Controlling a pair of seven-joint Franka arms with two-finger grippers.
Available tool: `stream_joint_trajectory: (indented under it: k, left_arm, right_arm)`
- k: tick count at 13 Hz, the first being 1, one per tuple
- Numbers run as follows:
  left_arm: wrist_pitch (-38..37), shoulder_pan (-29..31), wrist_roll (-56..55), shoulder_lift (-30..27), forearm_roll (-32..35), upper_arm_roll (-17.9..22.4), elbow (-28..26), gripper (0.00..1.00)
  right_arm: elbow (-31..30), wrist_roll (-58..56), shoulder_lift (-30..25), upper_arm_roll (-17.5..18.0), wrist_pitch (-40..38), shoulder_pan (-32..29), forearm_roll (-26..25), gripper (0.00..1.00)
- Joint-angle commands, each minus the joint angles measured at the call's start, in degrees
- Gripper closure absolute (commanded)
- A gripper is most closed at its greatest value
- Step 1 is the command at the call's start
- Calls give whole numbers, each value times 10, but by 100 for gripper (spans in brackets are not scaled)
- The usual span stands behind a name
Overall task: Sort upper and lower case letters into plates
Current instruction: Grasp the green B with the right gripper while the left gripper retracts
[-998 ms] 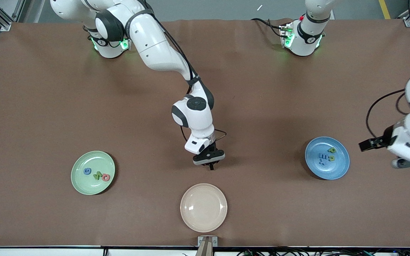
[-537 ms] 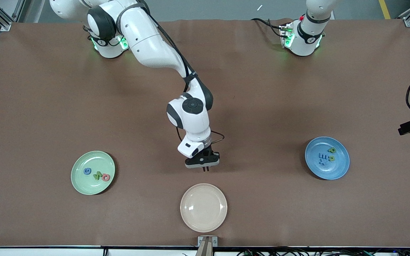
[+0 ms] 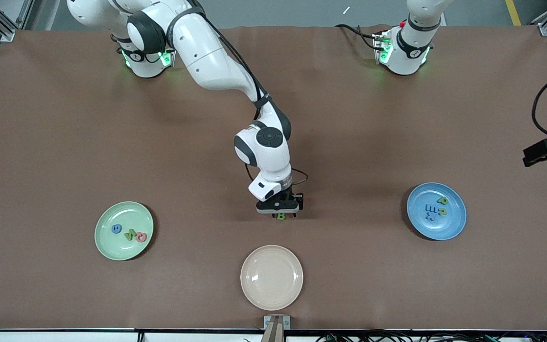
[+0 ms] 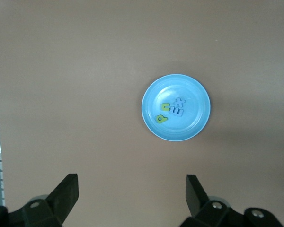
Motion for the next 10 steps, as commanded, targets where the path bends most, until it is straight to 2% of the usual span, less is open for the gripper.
stream_joint_trajectory:
  k: [1,4,6,7,8,10]
  left_arm:
    - [-12,-72,14,-52,-43,100,-11,0]
    - [-13,-163,20,-100,-140,243,-56,0]
    - [-12,-213,12,-128,-166,295,-89,0]
    - [-14,-221,9,-131,-175,305,-91,0]
    - [-22,-237,7,-133,-176,310,-92,0]
    - [-23,-262,6,-143,-177,334,-107,0]
  right_arm:
    - [-32,10,-9,-3,8,11,-6,35]
    - [-32,8,-9,-3,11,7,-23,63]
    - [-32,-1,-10,-4,11,2,-27,88]
    - [-31,-11,-14,-7,3,0,-27,96]
    - [-30,-24,-29,-7,-10,-9,-25,99]
    - [-23,-54,-67,-1,-113,-46,-19,99]
